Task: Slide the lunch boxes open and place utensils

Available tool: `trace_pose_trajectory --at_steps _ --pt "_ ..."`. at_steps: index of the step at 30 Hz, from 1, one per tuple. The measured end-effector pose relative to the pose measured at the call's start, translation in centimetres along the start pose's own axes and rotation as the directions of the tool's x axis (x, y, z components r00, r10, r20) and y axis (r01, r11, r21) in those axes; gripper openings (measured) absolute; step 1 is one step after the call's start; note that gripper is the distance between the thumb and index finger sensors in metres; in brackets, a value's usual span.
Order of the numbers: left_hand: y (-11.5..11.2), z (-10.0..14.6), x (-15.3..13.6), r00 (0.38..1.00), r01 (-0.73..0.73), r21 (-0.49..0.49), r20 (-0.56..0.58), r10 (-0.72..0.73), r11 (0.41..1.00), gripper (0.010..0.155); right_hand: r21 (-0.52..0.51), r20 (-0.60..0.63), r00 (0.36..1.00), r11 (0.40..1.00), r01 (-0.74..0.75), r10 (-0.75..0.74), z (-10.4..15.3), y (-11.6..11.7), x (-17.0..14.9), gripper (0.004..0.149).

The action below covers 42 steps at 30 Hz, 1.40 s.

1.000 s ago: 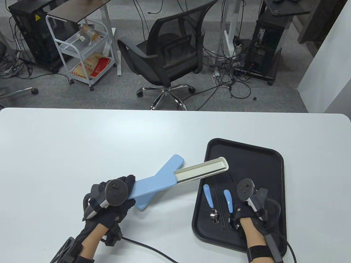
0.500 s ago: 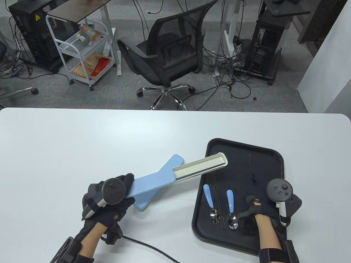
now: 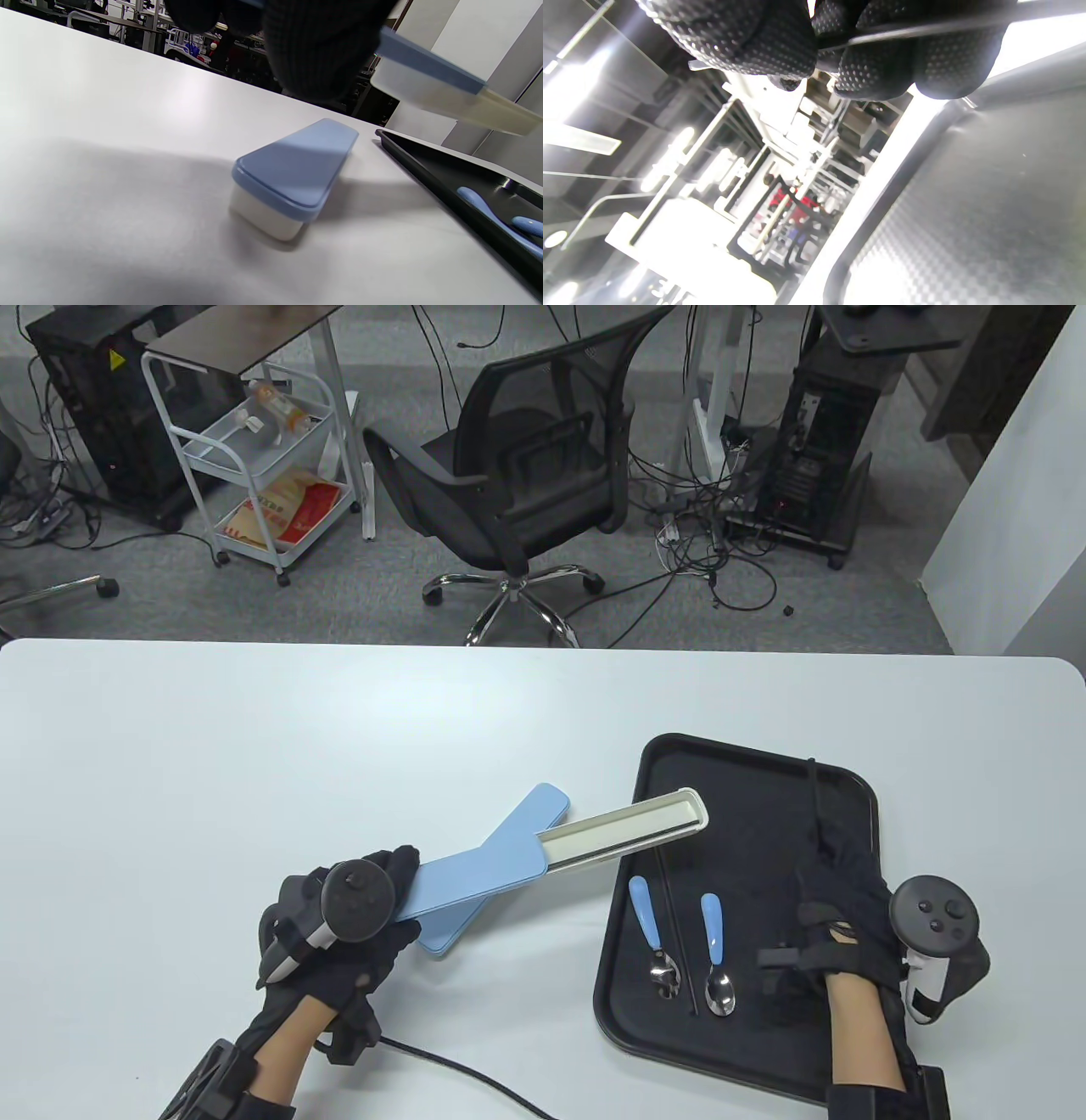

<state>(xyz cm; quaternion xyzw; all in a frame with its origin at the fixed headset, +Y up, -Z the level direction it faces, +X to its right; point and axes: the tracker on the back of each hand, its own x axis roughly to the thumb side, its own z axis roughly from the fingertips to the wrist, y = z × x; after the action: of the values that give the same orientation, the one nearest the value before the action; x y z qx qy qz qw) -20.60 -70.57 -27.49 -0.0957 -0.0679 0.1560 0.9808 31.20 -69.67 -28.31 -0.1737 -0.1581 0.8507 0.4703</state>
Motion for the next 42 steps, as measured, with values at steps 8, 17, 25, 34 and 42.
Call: trace_pose_trajectory --at_steps 8,17,25,34,42 --pt "-0.2 0.1 0.4 0.999 0.029 0.006 0.03 -0.03 1.0 0.083 -0.068 0.13 0.991 0.997 -0.025 0.033 0.7 -0.3 1.6 0.043" --pt "-0.2 0.2 1.2 0.995 0.073 0.021 0.072 -0.074 0.997 0.083 -0.142 0.332 0.919 0.975 -0.173 0.212 1.8 0.1 3.9 0.043" --pt "-0.4 0.1 1.7 0.989 0.11 0.016 0.099 -0.111 0.994 0.083 -0.225 0.546 0.672 0.86 -0.458 0.501 3.9 2.6 6.8 0.043" --pt "-0.5 0.3 1.9 0.984 0.134 0.018 0.113 -0.135 0.991 0.083 -0.285 0.691 0.352 0.685 -0.67 0.631 6.4 6.5 8.8 0.054" --pt "-0.4 0.6 2.6 0.979 0.156 0.031 0.129 -0.159 0.987 0.083 -0.285 0.732 0.218 0.581 -0.762 0.645 7.7 9.1 9.4 0.056"
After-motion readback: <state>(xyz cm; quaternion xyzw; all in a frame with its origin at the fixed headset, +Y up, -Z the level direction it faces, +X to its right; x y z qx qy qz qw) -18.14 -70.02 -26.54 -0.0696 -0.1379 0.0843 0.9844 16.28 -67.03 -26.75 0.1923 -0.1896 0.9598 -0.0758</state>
